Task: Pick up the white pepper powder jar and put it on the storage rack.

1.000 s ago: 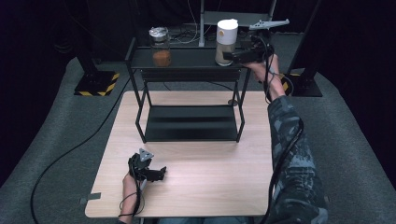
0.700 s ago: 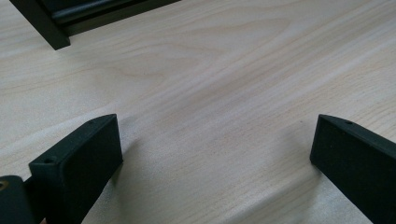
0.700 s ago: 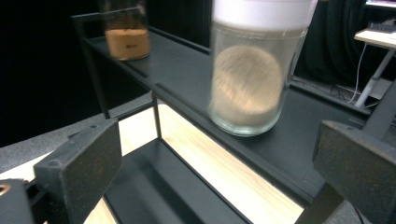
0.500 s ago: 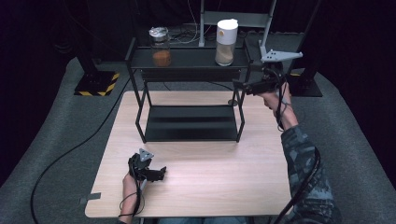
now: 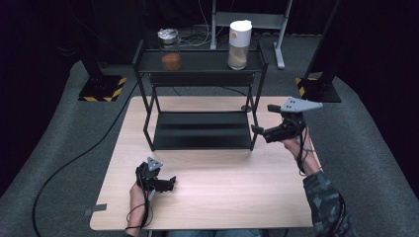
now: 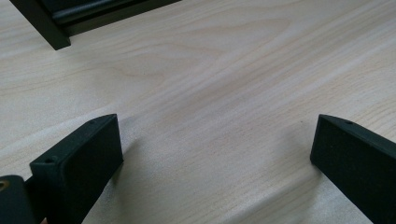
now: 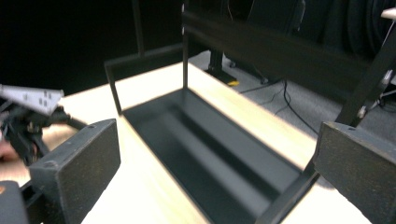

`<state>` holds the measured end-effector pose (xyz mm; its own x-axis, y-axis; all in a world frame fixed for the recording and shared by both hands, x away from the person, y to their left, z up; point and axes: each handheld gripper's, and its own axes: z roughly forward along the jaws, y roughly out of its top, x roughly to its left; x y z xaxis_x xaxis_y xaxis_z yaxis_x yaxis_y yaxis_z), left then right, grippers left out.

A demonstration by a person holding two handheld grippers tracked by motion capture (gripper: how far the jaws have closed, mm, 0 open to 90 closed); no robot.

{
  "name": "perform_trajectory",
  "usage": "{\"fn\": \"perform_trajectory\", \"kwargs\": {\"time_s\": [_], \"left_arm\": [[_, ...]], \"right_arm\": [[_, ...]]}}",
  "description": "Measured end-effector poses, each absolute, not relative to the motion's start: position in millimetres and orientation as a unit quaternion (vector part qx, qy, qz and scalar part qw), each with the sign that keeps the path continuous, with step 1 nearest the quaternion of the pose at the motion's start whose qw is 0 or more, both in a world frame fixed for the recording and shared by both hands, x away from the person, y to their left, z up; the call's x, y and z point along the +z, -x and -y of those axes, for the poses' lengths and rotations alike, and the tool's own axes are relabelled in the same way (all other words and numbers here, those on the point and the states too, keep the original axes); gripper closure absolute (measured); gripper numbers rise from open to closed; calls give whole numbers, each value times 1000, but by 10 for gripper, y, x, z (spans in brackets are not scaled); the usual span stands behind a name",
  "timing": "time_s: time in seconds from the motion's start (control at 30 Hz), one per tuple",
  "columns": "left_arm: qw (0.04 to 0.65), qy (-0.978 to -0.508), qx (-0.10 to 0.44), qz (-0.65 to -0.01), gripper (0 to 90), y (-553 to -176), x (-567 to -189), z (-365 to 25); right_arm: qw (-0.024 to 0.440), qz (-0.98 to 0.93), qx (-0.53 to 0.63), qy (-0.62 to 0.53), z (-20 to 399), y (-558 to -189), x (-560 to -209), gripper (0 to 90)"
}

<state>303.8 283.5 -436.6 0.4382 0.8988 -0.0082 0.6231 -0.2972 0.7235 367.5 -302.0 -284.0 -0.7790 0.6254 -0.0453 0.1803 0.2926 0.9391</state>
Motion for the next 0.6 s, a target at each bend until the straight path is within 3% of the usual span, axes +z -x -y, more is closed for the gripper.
{"fn": "perform_trajectory", "kwargs": {"time_s": [0.27,0.6], "left_arm": [[336,-778,206,-489,15,-3036,-4366,-2833],[336,-778,206,-489,16,-3035,-4367,-2831]], "right_arm": [[200,-787,515,-274,3101,-3435,-3356,0],[158,-803,481,-314,3136,-3152,-4072,0]]}}
